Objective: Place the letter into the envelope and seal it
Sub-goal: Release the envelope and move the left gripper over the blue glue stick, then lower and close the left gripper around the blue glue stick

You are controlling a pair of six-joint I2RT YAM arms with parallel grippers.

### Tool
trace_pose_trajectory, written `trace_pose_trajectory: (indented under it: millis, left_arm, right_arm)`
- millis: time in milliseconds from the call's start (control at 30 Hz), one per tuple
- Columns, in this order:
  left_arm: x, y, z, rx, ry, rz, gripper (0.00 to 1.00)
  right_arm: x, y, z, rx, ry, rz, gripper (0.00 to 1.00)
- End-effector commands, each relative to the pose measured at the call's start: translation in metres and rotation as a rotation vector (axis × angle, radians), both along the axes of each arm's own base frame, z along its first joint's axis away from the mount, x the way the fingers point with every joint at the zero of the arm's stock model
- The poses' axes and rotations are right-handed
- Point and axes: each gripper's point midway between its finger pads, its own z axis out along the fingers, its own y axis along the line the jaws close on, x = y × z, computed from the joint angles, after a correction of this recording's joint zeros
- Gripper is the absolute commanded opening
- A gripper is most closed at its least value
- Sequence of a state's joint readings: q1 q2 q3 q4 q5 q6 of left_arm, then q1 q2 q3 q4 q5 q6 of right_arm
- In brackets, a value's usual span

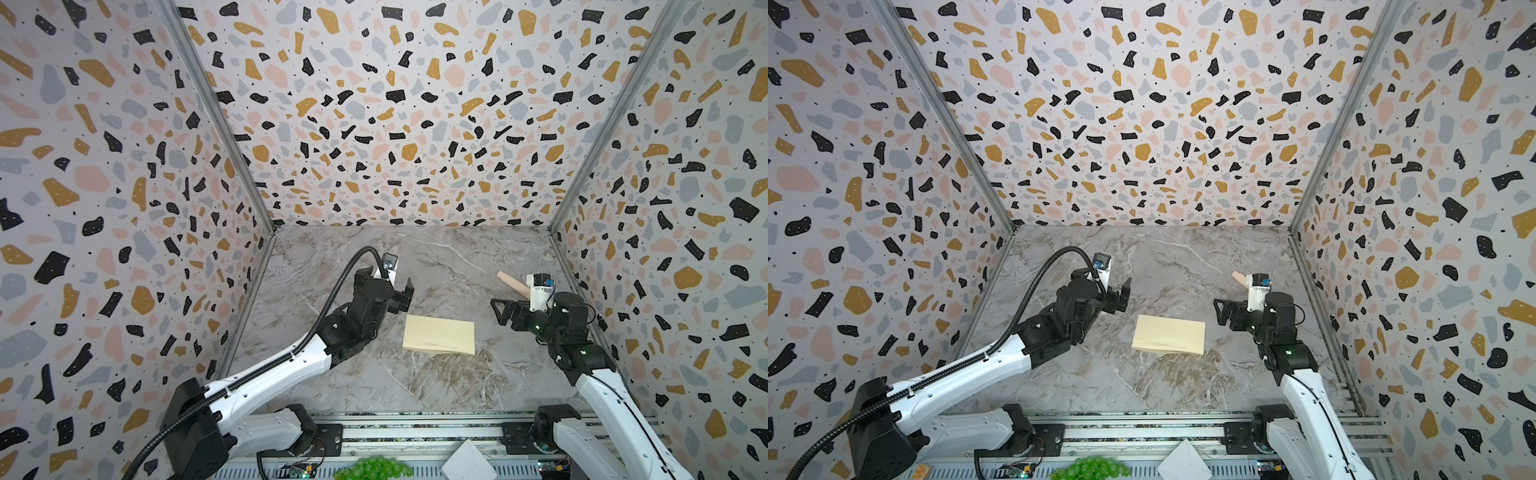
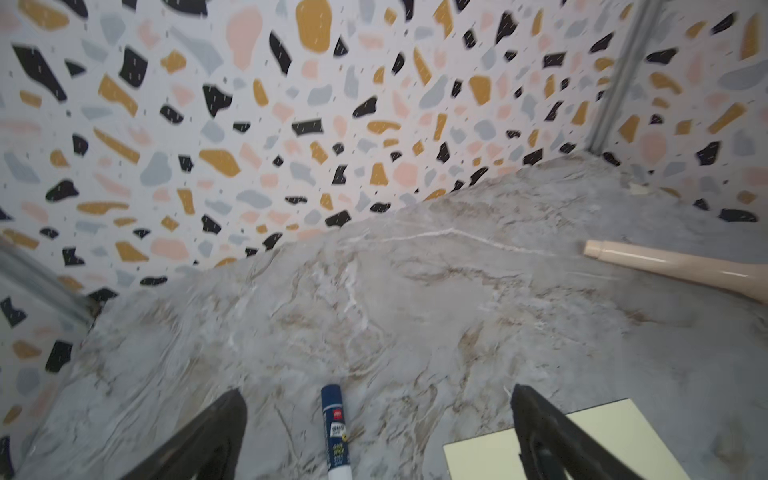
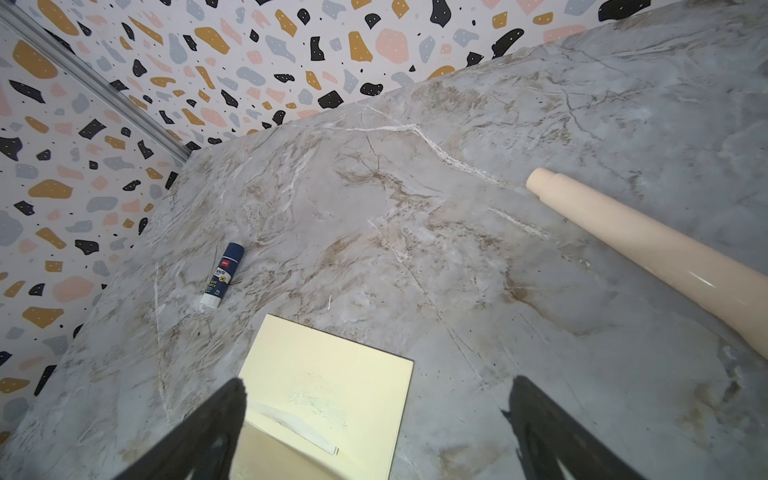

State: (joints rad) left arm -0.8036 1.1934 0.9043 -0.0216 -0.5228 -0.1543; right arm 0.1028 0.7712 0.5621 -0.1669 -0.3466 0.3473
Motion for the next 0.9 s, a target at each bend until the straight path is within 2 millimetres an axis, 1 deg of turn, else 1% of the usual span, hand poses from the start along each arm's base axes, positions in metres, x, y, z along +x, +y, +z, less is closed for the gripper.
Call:
trace_pose_trajectory:
  millis: [0, 133, 200, 267, 333, 433, 633, 800, 867]
  left_arm:
    - [0.006, 0.018, -0.049, -0.041, 0.185, 0.083, 1.0]
    - [0.025, 0.03, -0.082, -0.008, 0.286, 0.144, 1.0]
    - [0.033, 0.036, -0.102, 0.033, 0.337, 0.174, 1.0]
    - [0.04, 0.04, -0.124, 0.052, 0.398, 0.184, 0.97]
    - [0.046, 0.039, -0.144, 0.047, 0.445, 0.175, 0.94]
    - [0.055, 0.041, -0.166, 0.055, 0.486, 0.183, 0.87]
    - [0.074, 0.04, -0.187, 0.091, 0.519, 0.195, 0.76]
    - [0.085, 0.041, -0.201, 0.107, 0.539, 0.195, 0.64]
    - [0.087, 0.044, -0.207, 0.12, 0.547, 0.202, 0.61]
  right_arm:
    - [0.002, 0.003, 0.0, 0.027, -0.009, 0.01, 0.99]
    - [0.009, 0.006, -0.01, 0.032, 0.019, 0.022, 0.99]
    - [0.012, 0.011, -0.017, 0.047, 0.037, 0.042, 0.99]
    - [0.014, 0.016, -0.023, 0.072, 0.05, 0.064, 0.99]
    - [0.014, 0.02, -0.028, 0.088, 0.063, 0.084, 0.99]
    - [0.014, 0.026, -0.029, 0.098, 0.072, 0.119, 0.99]
    - [0.011, 0.029, -0.027, 0.096, 0.062, 0.149, 0.99]
    - [0.01, 0.032, -0.027, 0.107, 0.069, 0.165, 0.99]
    - [0.009, 0.032, -0.025, 0.107, 0.066, 0.168, 0.99]
